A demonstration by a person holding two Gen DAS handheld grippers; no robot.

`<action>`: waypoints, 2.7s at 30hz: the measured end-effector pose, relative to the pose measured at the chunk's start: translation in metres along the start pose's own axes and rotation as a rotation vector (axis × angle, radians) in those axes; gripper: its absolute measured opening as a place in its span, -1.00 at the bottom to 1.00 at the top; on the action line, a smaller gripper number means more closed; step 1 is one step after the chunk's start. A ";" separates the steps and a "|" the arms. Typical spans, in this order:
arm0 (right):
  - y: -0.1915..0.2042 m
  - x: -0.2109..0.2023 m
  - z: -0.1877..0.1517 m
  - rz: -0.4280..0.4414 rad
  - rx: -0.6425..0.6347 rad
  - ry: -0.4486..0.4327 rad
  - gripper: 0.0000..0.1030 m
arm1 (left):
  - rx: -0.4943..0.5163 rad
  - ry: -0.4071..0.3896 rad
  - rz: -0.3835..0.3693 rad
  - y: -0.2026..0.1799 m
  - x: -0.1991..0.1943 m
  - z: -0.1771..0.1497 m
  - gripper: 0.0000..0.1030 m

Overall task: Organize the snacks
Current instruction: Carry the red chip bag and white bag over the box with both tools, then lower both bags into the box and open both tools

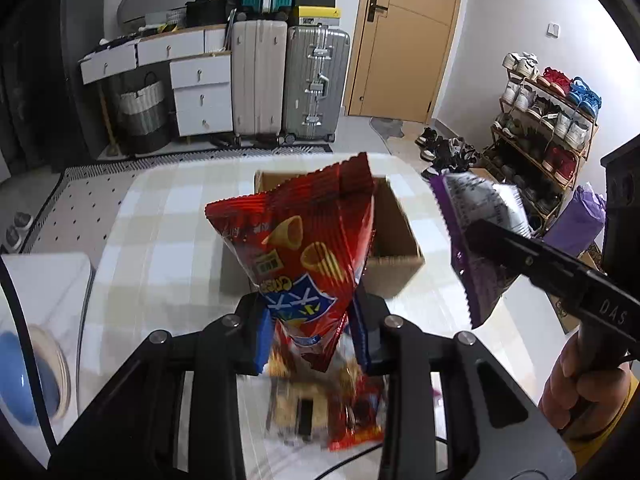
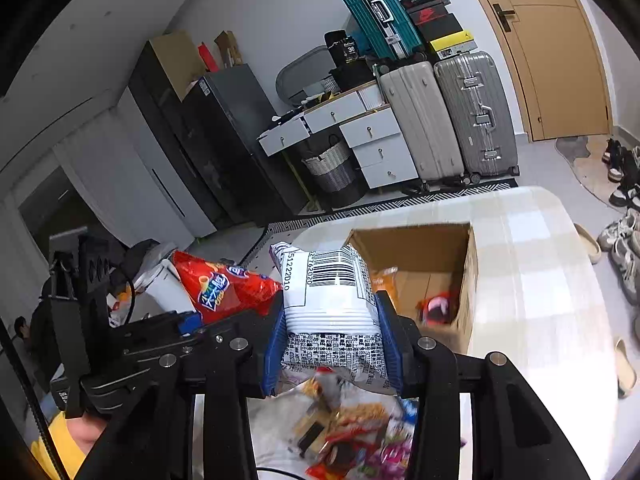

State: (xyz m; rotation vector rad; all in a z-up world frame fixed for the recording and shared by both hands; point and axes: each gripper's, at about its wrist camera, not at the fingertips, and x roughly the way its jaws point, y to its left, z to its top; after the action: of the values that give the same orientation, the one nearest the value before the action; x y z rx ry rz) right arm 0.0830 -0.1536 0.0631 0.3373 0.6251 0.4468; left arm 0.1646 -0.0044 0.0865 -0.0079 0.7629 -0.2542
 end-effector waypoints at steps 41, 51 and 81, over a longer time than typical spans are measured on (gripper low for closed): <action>-0.087 0.154 0.029 -0.072 0.021 0.168 -0.18 | 0.023 0.252 -0.037 0.025 0.297 0.102 -0.43; -0.089 0.158 0.022 -0.087 0.030 0.197 -0.12 | 0.045 0.234 -0.029 0.016 0.295 0.096 -0.35; -0.041 0.061 0.015 -0.102 -0.031 0.070 -0.02 | -0.011 0.083 0.003 0.011 0.125 0.038 0.36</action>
State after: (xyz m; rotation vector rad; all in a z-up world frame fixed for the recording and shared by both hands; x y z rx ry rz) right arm 0.1484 -0.1606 0.0276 0.2596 0.7000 0.3710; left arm 0.2797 -0.0252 0.0276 -0.0071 0.8470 -0.2490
